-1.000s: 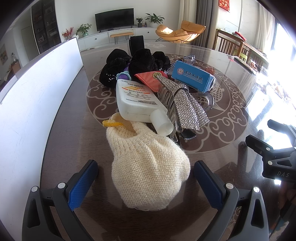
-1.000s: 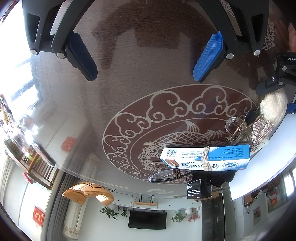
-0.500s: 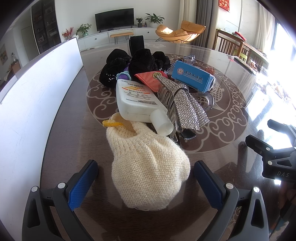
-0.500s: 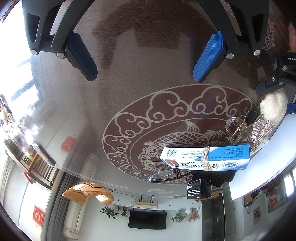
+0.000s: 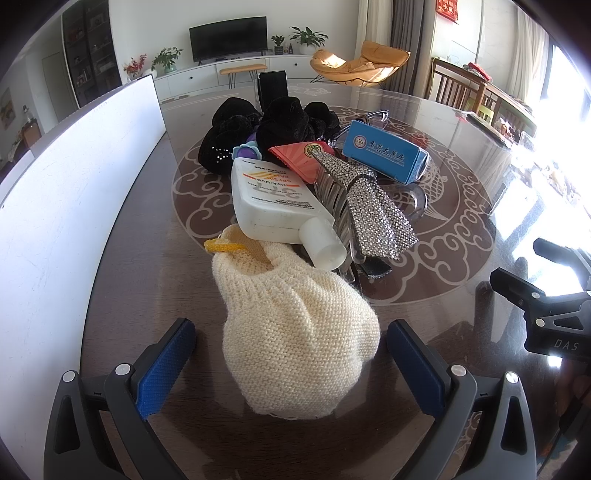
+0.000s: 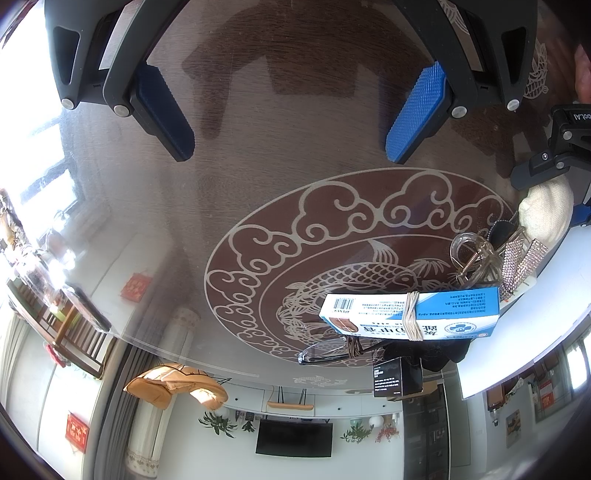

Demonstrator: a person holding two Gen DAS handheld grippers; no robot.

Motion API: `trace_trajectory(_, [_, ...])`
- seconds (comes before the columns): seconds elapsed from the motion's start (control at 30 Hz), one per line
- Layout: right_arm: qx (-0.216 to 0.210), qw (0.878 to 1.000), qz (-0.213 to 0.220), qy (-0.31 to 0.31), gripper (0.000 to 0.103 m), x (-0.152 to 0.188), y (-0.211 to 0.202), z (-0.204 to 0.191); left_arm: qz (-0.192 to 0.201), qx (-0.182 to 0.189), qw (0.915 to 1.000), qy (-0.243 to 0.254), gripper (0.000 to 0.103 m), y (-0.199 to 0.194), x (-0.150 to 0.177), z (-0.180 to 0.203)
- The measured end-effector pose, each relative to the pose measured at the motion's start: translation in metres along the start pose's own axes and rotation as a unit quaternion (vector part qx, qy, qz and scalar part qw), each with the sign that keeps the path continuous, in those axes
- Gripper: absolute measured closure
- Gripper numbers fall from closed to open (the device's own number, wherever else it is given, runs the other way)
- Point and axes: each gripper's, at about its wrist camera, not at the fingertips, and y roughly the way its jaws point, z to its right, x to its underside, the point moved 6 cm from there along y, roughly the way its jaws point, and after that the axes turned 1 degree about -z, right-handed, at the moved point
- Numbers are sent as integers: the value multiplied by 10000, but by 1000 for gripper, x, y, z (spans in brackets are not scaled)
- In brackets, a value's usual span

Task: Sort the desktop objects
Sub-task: 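Move the left tool toward the cream knitted bag in the pile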

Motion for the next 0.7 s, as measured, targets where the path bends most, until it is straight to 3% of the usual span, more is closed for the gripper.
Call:
trace_trajectory(0.53, [-289,9990,-126,305,0,0,4,5,1,-25,10000,-14,0,-1,0,1])
trace_trajectory(0.7, [-87,9984,-151,541,0,-8,10,4,-12,-3,10000,-7,0,-1,0,0])
